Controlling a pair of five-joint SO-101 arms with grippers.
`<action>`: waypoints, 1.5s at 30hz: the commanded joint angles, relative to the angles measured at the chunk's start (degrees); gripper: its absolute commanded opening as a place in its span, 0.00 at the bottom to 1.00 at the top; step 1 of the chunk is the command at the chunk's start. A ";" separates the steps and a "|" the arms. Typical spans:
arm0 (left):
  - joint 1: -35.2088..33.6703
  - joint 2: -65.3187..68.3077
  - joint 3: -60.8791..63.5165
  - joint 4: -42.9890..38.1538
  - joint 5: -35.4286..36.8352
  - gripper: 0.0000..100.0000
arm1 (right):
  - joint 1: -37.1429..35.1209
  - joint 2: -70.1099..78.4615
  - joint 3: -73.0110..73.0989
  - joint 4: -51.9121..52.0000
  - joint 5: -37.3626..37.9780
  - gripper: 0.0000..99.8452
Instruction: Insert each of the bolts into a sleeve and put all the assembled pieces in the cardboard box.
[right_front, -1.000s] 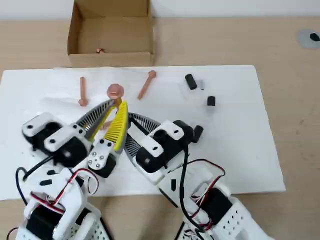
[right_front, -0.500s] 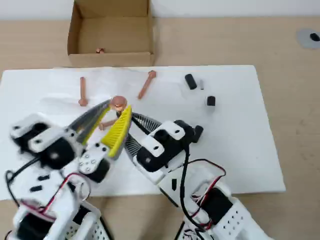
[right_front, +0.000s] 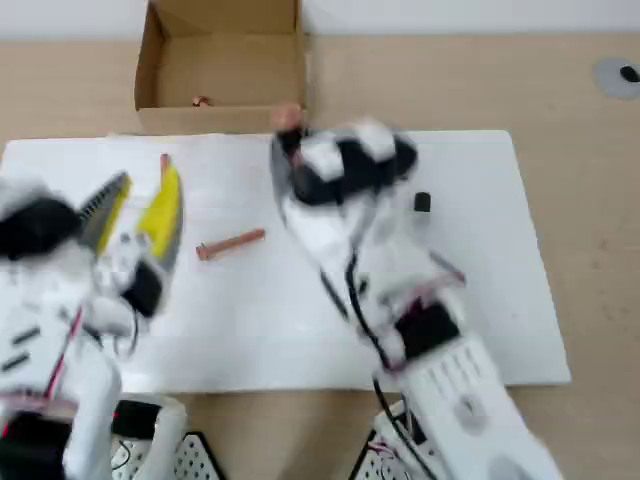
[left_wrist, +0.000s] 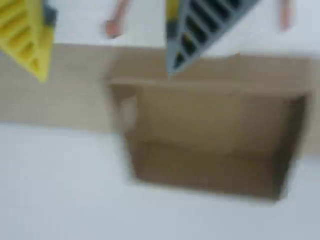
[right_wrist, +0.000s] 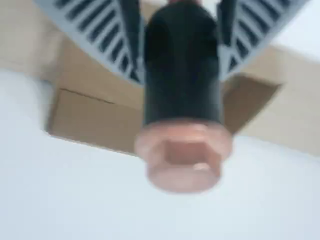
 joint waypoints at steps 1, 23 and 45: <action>-5.89 6.55 -3.60 0.26 0.70 0.17 | 2.77 20.88 -20.35 -2.29 0.09 0.01; -7.74 7.52 1.23 0.18 0.35 0.17 | 11.21 104.75 -106.15 5.01 0.35 0.01; -7.65 24.75 -4.92 5.71 5.98 0.17 | 10.95 127.08 -132.79 14.77 2.02 0.04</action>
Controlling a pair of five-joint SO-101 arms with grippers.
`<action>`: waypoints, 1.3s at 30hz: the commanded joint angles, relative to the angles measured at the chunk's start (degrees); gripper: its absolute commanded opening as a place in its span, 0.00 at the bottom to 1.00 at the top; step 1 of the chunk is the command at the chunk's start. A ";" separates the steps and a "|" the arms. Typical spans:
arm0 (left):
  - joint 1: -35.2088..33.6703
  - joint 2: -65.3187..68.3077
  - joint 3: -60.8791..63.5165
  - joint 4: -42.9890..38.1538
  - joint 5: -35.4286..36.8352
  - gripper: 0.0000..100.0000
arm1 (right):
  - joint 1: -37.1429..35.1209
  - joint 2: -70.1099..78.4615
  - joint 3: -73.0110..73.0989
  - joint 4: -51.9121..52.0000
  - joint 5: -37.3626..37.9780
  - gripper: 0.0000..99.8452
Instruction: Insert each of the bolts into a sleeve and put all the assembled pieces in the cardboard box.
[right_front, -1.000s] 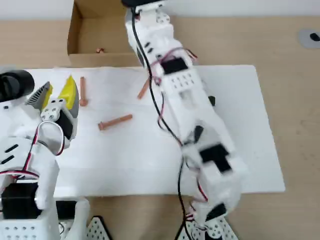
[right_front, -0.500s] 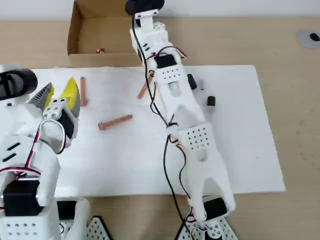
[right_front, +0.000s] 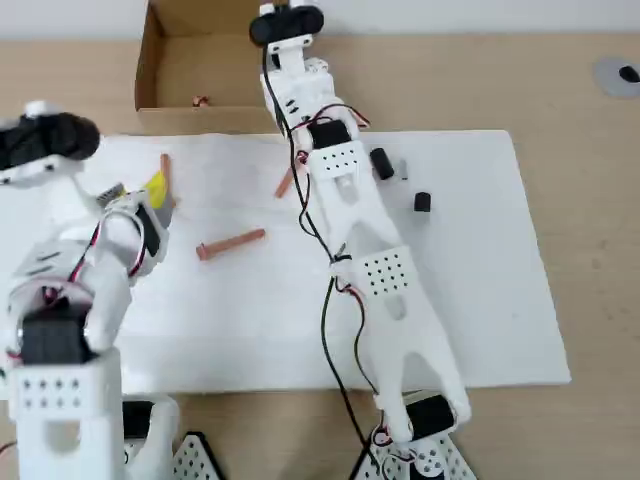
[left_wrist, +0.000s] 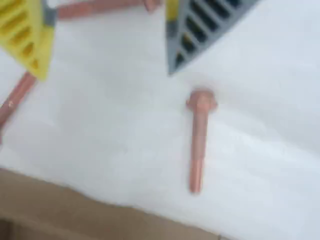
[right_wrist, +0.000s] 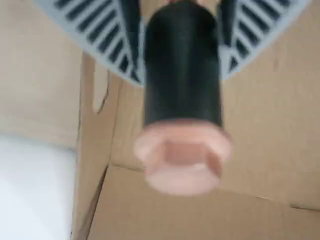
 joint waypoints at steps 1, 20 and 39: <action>-0.62 6.02 -7.21 1.23 2.99 0.17 | 0.66 -1.19 -4.79 0.26 0.53 0.06; 6.95 35.91 -33.67 16.35 -1.76 0.17 | 3.38 -1.54 -12.70 2.99 0.44 0.21; 20.31 65.63 -36.84 -10.11 -14.24 0.17 | 29.58 -21.85 -16.40 30.15 0.09 0.21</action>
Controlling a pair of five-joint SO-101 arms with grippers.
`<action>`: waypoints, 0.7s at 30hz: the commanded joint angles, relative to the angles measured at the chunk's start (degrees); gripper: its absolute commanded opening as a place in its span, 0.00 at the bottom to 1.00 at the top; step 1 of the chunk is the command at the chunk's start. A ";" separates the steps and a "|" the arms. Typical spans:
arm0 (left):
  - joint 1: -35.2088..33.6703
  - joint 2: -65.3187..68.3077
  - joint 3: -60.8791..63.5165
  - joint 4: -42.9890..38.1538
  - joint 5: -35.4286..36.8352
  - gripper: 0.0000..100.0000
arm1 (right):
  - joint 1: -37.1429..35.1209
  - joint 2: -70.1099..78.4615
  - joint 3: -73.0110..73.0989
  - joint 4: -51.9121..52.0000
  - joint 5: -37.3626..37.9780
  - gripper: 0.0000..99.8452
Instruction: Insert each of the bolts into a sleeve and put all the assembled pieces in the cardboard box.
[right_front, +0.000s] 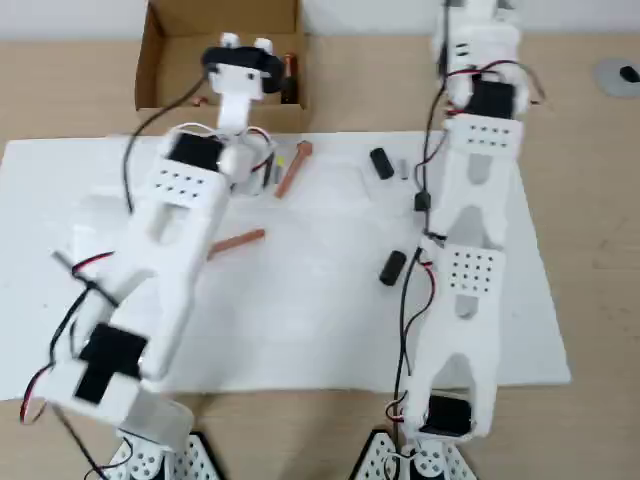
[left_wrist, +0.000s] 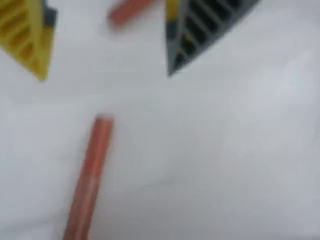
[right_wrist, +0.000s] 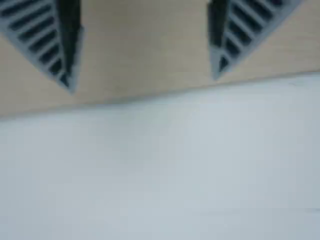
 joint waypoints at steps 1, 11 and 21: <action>1.85 5.41 -5.54 -3.69 -0.35 0.17 | 3.38 -8.92 -2.95 5.63 -0.18 0.21; 3.43 25.89 -29.10 -0.35 0.53 0.17 | 8.04 -15.25 -2.95 17.23 -0.18 0.21; 1.05 45.14 -50.99 9.32 5.98 0.17 | 9.80 -17.45 -2.95 18.46 -0.18 0.21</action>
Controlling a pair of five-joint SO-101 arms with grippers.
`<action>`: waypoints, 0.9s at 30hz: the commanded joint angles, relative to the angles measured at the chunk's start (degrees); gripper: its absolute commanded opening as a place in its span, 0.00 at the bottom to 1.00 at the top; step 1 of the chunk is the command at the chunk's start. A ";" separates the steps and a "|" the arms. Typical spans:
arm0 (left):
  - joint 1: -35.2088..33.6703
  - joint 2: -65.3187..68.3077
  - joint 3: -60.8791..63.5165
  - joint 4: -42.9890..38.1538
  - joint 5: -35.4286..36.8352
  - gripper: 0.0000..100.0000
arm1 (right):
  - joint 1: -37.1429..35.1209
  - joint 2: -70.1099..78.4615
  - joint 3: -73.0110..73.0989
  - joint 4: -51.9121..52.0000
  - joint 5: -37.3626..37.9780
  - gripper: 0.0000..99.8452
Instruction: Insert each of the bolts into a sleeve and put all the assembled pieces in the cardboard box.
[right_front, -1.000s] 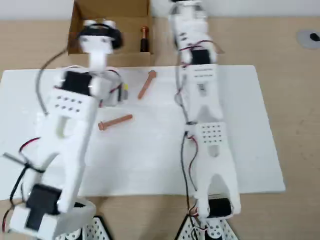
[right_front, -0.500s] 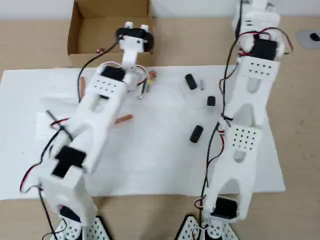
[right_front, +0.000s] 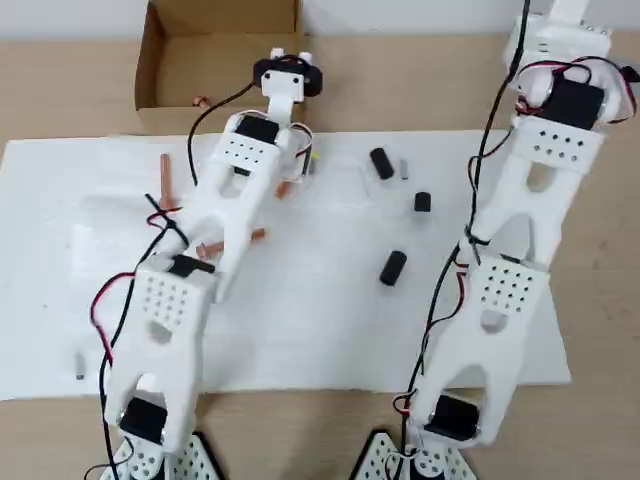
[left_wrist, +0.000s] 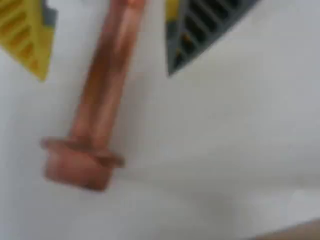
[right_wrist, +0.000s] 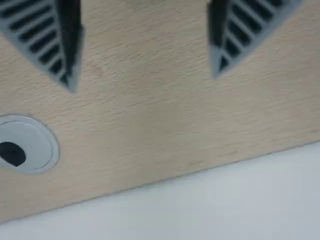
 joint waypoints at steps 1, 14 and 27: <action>-1.32 3.12 -10.37 3.52 1.41 0.17 | 1.27 -6.20 -2.95 0.09 -0.18 0.21; -1.41 12.62 -30.86 18.20 0.88 0.02 | 0.92 -6.20 -2.95 0.18 -0.18 0.21; 0.97 12.53 -52.92 34.46 -1.85 0.01 | -3.65 -7.87 -2.95 13.54 -0.18 0.21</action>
